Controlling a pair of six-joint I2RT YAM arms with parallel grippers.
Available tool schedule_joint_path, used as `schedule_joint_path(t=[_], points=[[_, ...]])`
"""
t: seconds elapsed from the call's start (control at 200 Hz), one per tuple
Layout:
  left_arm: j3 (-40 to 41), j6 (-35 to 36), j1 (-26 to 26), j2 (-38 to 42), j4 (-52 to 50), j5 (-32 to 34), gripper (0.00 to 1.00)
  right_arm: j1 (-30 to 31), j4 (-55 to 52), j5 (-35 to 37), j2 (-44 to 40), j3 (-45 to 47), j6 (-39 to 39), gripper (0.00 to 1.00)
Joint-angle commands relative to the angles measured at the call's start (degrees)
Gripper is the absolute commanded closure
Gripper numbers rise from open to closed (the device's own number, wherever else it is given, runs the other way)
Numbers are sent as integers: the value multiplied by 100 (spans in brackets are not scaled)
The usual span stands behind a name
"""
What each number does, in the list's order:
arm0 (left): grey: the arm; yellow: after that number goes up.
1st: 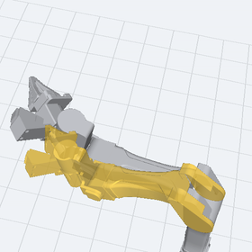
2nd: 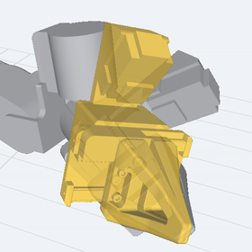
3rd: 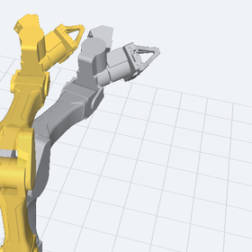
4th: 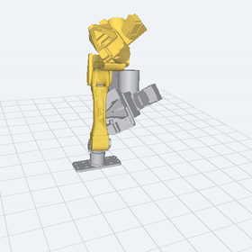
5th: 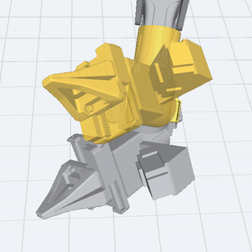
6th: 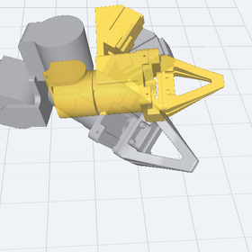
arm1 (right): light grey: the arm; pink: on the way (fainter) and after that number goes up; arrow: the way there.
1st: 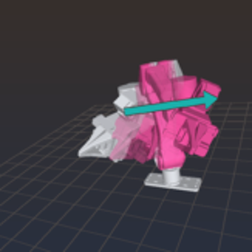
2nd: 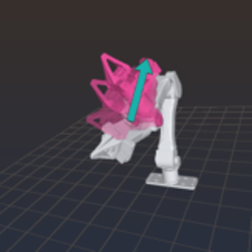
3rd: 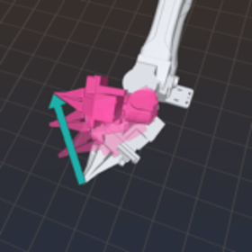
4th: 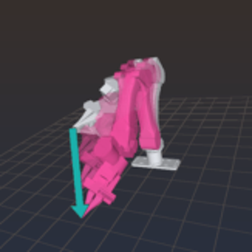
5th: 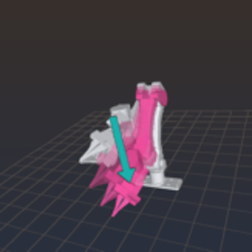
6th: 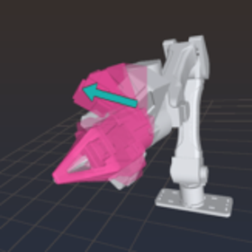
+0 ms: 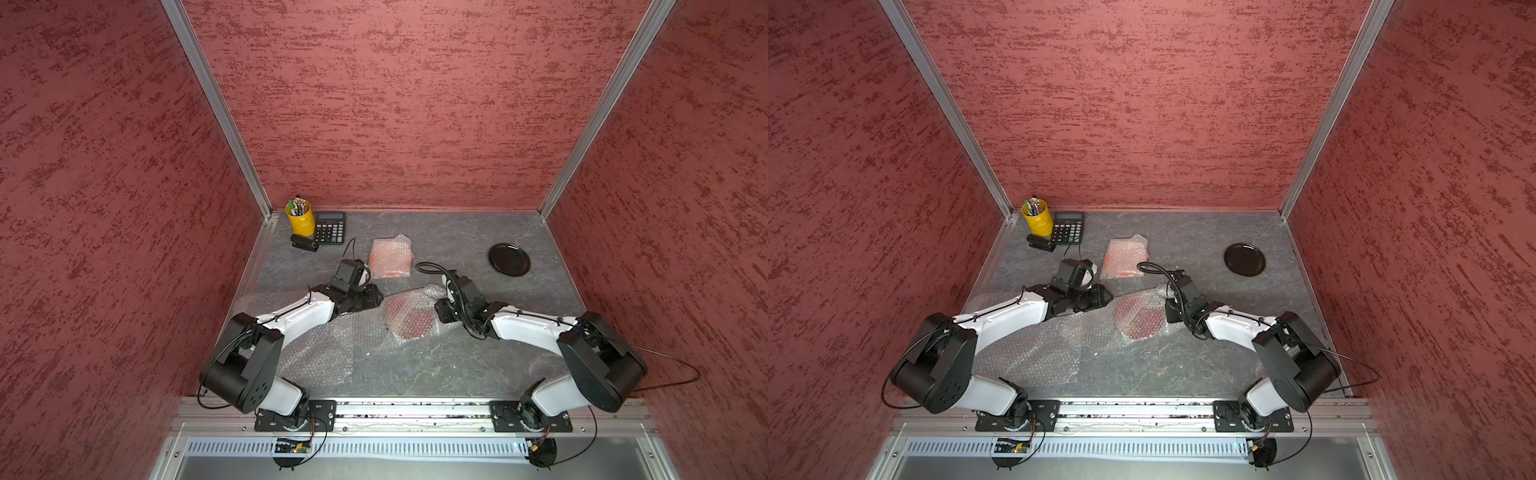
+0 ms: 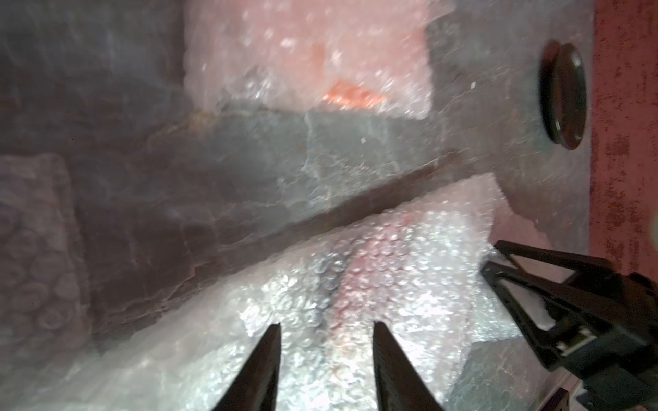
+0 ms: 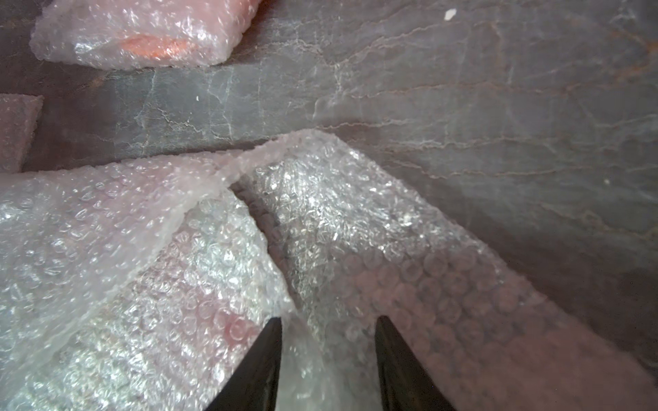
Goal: Unpack dinner plates from bubble wrap
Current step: Unwrap the bubble wrap at the center of the board.
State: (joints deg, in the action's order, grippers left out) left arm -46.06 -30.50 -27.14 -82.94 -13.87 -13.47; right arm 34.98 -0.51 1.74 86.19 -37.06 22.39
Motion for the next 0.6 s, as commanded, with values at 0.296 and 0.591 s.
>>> schedule_joint_path(t=[0.296,0.591], points=[[-522,1708,-1086,492,-780,768,46,-18,289,-12,175,-75,191,55],[-324,2976,-1701,582,-853,706,44,-18,306,-24,242,-115,212,55]])
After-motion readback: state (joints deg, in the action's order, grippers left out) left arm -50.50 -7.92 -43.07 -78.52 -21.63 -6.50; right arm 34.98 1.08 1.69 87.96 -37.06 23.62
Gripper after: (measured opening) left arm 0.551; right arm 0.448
